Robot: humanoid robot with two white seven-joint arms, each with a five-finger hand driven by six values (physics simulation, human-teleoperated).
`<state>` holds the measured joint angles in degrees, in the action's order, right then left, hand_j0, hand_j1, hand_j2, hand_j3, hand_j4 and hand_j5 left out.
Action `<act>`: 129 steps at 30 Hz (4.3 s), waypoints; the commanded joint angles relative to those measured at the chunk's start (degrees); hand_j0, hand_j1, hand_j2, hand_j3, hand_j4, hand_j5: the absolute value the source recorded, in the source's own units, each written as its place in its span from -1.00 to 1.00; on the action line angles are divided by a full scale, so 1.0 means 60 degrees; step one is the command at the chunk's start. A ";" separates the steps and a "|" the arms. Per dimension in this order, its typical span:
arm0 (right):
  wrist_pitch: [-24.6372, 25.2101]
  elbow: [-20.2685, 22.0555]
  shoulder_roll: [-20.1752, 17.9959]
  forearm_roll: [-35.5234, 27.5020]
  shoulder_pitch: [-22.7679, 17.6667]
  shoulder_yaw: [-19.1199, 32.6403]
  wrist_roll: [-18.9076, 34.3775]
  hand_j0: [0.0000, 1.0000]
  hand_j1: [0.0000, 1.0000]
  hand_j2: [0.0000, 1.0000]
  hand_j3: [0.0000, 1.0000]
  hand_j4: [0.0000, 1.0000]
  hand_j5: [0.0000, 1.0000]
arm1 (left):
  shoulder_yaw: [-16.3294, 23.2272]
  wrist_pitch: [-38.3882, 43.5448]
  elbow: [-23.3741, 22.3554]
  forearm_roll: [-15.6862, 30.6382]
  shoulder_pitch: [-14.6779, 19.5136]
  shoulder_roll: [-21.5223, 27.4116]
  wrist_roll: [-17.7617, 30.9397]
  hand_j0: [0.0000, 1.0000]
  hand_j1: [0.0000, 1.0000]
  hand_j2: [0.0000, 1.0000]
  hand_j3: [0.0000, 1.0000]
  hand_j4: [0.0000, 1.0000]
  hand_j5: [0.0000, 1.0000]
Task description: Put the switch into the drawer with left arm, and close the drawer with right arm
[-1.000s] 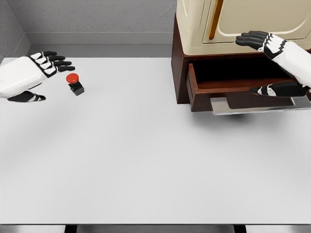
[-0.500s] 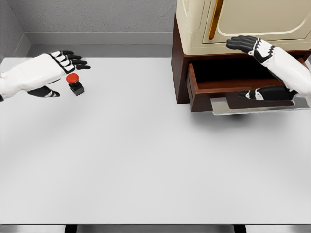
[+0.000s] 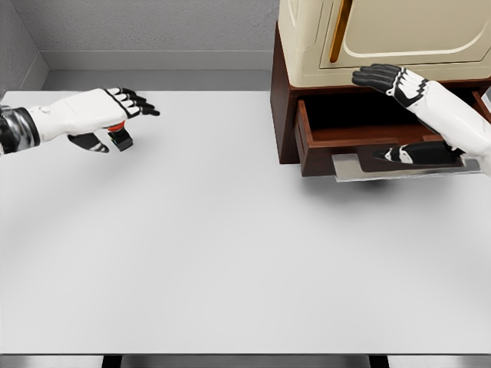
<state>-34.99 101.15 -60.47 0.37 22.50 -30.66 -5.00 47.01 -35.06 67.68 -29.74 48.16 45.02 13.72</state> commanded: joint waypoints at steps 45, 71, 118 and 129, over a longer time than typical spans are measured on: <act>-0.0002 0.0002 0.0249 -0.0120 -0.0733 0.0833 -0.0031 1.00 1.00 1.00 1.00 1.00 1.00 | 0.0661 0.0010 -0.3662 -0.0082 0.1465 -0.1454 0.1433 0.61 0.61 0.61 0.61 0.61 0.61; -0.0002 0.0002 0.0278 -0.0120 -0.0850 0.0833 -0.0060 1.00 1.00 1.00 1.00 1.00 1.00 | 0.0661 0.0010 -0.3985 -0.0097 0.1568 -0.1644 0.1858 -0.03 -0.03 -0.03 -0.03 -0.03 -0.03; -0.0002 0.0002 0.0264 -0.0135 -0.0879 0.0848 -0.0118 1.00 1.00 1.00 1.00 1.00 1.00 | 0.0514 0.0010 -0.0322 0.0445 0.2168 -0.1908 0.1858 -0.07 -0.07 -0.07 -0.07 -0.07 -0.07; -0.0002 0.0002 0.0278 -0.0135 -0.0879 0.0833 -0.0133 1.00 1.00 1.00 1.00 1.00 1.00 | 0.0529 0.0010 0.1171 0.0503 0.2139 -0.1791 0.1844 -0.07 -0.07 -0.07 -0.07 -0.07 -0.07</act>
<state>-34.98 101.15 -58.74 -0.11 17.23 -25.65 -5.76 50.30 -35.21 71.76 -27.37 60.91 33.36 24.93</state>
